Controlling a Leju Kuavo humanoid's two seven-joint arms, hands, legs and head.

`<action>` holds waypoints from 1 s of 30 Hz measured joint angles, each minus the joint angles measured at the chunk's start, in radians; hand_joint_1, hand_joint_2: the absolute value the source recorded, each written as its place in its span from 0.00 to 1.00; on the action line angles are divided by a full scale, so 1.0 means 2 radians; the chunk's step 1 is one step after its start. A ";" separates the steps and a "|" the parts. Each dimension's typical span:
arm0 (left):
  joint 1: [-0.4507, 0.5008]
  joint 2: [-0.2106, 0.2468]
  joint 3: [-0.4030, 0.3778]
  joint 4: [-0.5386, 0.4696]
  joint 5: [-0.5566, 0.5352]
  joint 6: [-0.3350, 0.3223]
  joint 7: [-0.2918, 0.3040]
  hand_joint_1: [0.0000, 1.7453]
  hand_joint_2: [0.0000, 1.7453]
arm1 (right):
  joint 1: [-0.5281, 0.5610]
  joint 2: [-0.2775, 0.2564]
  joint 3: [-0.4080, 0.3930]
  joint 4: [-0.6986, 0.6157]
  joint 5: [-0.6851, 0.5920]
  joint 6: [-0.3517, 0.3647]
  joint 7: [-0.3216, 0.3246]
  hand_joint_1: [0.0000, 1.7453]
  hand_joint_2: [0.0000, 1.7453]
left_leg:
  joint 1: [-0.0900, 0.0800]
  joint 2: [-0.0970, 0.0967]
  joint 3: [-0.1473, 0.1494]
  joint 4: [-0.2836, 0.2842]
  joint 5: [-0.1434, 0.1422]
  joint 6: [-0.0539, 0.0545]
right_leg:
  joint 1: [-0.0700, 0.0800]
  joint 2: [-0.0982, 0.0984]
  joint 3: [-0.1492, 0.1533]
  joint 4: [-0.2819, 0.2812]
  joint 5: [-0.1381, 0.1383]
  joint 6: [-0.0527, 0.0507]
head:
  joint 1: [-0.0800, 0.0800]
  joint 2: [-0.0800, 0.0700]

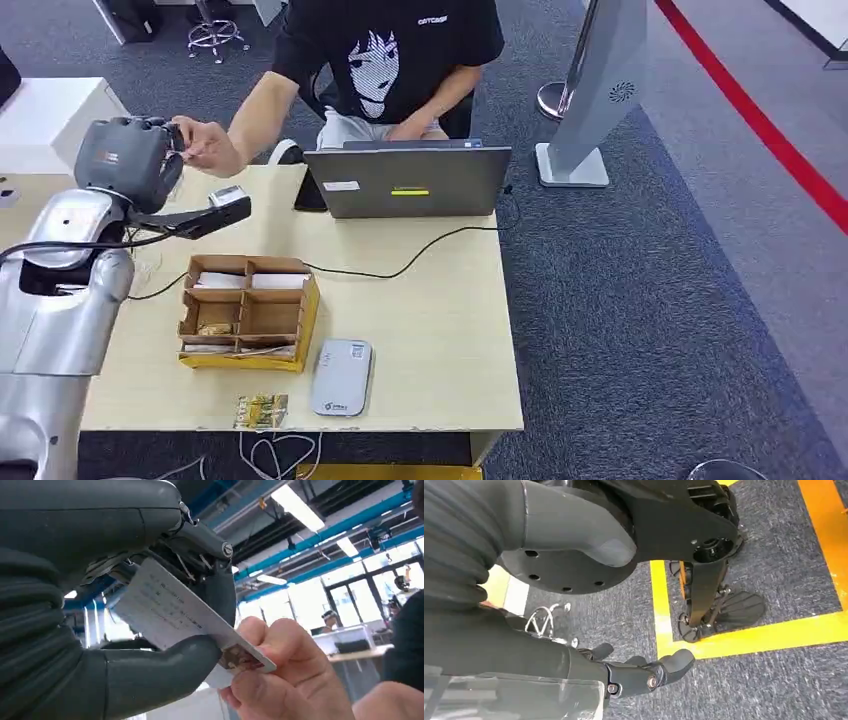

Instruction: Pass the card to the sensor for recognition and then transmit it.

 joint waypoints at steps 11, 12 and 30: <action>0.036 0.010 -0.015 -0.048 -0.034 0.049 0.001 1.00 1.00 | 0.000 0.001 0.005 0.001 0.000 -0.003 0.001 0.00 1.00 | 0.000 0.000 0.000 0.000 0.000 0.000 | 0.000 0.000 0.000 0.000 0.000 0.000 | 0.000 0.000; 0.057 0.005 -0.015 -0.075 -0.034 0.055 0.000 1.00 1.00 | 0.000 0.002 0.005 0.001 -0.001 -0.006 0.002 0.00 1.00 | 0.000 0.000 0.000 0.000 0.000 0.000 | 0.000 -0.001 0.000 0.000 0.000 0.000 | 0.000 0.000; 0.357 -0.089 -0.057 -0.317 -0.021 0.146 -0.033 1.00 1.00 | 0.002 0.013 -0.019 0.002 -0.034 -0.036 0.010 0.00 1.00 | -0.001 0.000 -0.001 0.000 -0.001 0.001 | -0.001 0.000 -0.001 -0.001 -0.001 0.001 | 0.001 0.000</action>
